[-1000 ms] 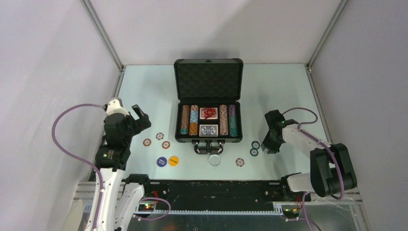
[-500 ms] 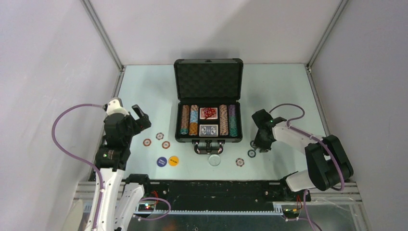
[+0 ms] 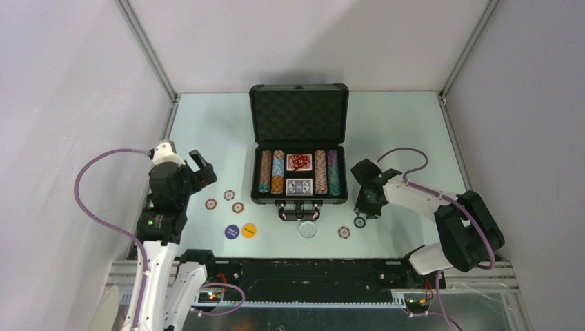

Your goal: Pack up texas hold em set

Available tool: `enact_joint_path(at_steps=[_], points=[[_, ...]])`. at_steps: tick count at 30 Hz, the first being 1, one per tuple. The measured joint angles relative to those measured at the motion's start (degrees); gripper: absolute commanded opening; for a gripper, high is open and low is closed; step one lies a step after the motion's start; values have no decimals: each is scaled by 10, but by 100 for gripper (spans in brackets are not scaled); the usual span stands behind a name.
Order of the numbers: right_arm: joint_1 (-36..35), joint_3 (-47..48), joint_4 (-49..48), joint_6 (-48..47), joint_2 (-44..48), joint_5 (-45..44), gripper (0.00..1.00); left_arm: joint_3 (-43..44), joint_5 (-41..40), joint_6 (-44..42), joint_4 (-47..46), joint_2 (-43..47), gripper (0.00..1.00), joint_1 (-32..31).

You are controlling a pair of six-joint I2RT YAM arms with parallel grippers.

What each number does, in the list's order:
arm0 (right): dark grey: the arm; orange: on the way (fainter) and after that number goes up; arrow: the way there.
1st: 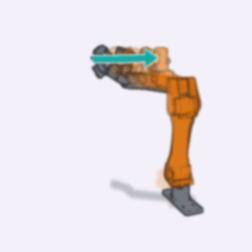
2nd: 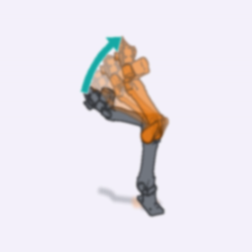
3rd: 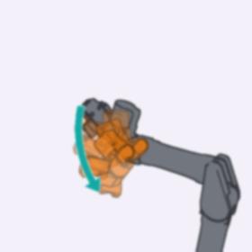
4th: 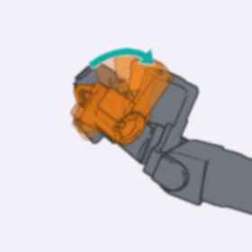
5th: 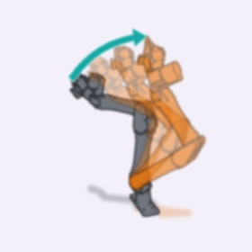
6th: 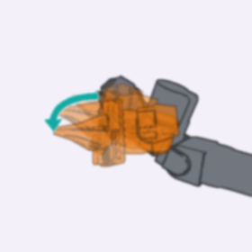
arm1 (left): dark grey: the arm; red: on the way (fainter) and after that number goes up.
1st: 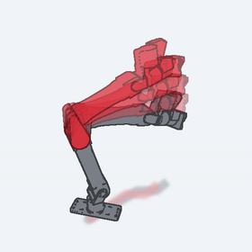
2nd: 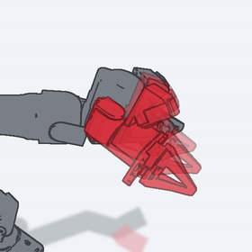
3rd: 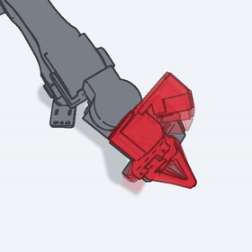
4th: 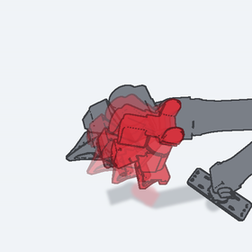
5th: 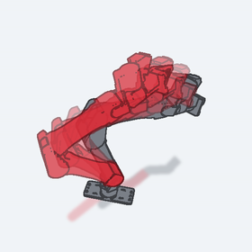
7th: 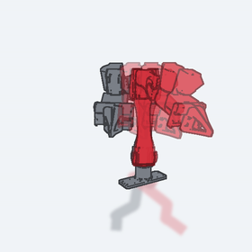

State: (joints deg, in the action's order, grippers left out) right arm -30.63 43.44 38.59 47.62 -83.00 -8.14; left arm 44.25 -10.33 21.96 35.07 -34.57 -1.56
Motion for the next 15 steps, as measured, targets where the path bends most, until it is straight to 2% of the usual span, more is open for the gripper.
enact_joint_path(at_steps=[4,9,15], points=[[0,-11,3,4,27,-12,57,0,0,0,0,-2,98,0],[-2,-3,14,-1,70,-22,59,0,0,0,0,-3,98,0],[-40,3,30,2,62,-25,61,0,0,0,0,-3,98,0]])
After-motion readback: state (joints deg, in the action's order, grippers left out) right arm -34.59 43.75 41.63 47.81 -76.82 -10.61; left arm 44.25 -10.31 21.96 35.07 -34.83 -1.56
